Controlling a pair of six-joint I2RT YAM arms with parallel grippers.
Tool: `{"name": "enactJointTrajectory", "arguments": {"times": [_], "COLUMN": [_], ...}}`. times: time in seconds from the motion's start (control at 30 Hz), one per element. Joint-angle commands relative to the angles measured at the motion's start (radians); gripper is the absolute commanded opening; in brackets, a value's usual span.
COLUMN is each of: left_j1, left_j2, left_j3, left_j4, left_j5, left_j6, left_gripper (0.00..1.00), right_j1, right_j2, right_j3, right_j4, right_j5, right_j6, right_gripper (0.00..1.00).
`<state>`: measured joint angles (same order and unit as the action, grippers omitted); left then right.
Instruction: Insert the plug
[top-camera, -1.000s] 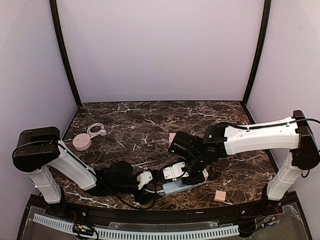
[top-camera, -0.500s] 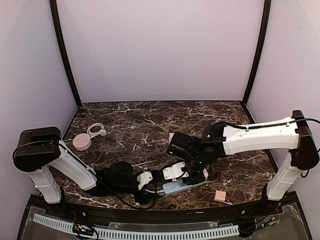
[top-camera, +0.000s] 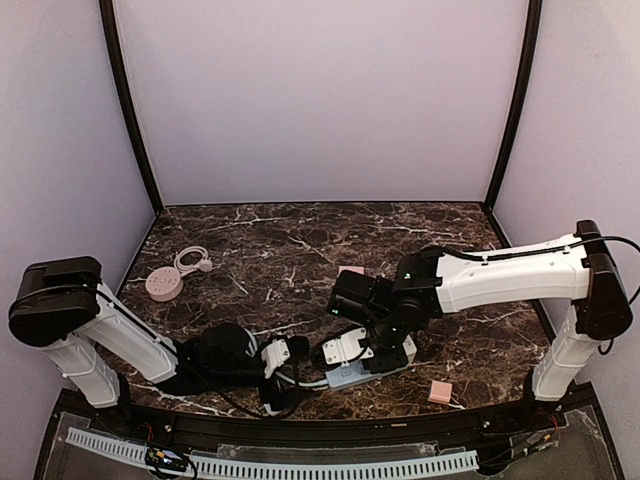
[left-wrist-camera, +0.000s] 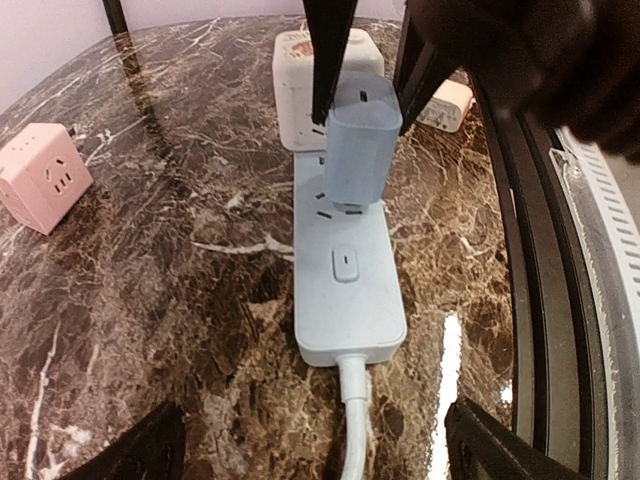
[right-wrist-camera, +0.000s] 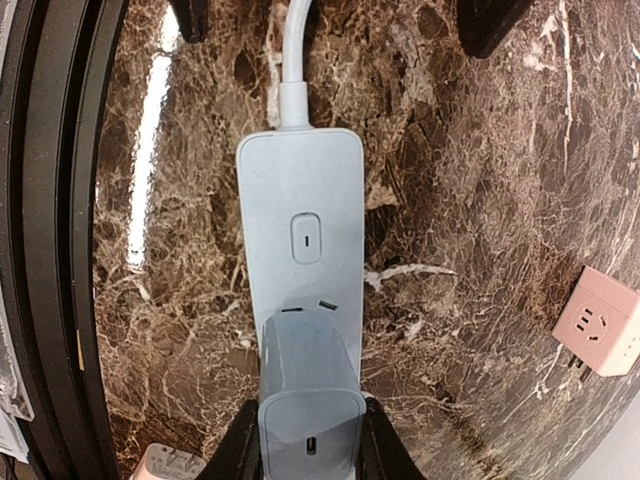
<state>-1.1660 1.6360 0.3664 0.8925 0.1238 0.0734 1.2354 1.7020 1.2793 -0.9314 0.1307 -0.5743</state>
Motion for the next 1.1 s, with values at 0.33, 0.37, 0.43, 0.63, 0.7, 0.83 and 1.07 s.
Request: {"name": "enactJointTrajectory", "arguments": {"times": [0.33,0.37,0.43,0.63,0.7,0.83,1.07], "left_j1": [-0.004,-0.005,-0.004,-0.004,-0.004,-0.004,-0.004], "left_j2": [-0.119,-0.121,-0.122,-0.123,-0.123,-0.127,-0.137], "left_j3": [-0.050,-0.051,-0.051,-0.053,-0.053,-0.055,-0.064], "left_j4": [-0.026,-0.026,-0.027,-0.024,-0.022,-0.021,-0.014], "left_j5": [-0.073,-0.072,-0.071,-0.069,-0.071,-0.072,-0.074], "left_j6": [0.019,0.019,0.019,0.018,0.018,0.018,0.017], "left_gripper": [0.90,0.90,0.90,0.89,0.89,0.88,0.88], "right_j1": [0.003,0.003,0.004,0.004,0.004,0.004,0.003], "right_j2": [0.002,0.007,0.015,0.025,0.017,-0.005,-0.020], "right_j3": [-0.024,-0.024,-0.023,0.010,0.024,0.041,0.052], "right_j4": [-0.027,-0.027,-0.025,-0.020,-0.020,-0.027,-0.022], "right_j5": [0.013,0.015,0.013,-0.021,-0.026,-0.020,-0.050], "right_j6": [0.001,0.000,-0.001,0.002,0.002,0.002,0.007], "right_gripper": [0.00,0.00,0.00,0.00,0.00,0.00,0.00]}}
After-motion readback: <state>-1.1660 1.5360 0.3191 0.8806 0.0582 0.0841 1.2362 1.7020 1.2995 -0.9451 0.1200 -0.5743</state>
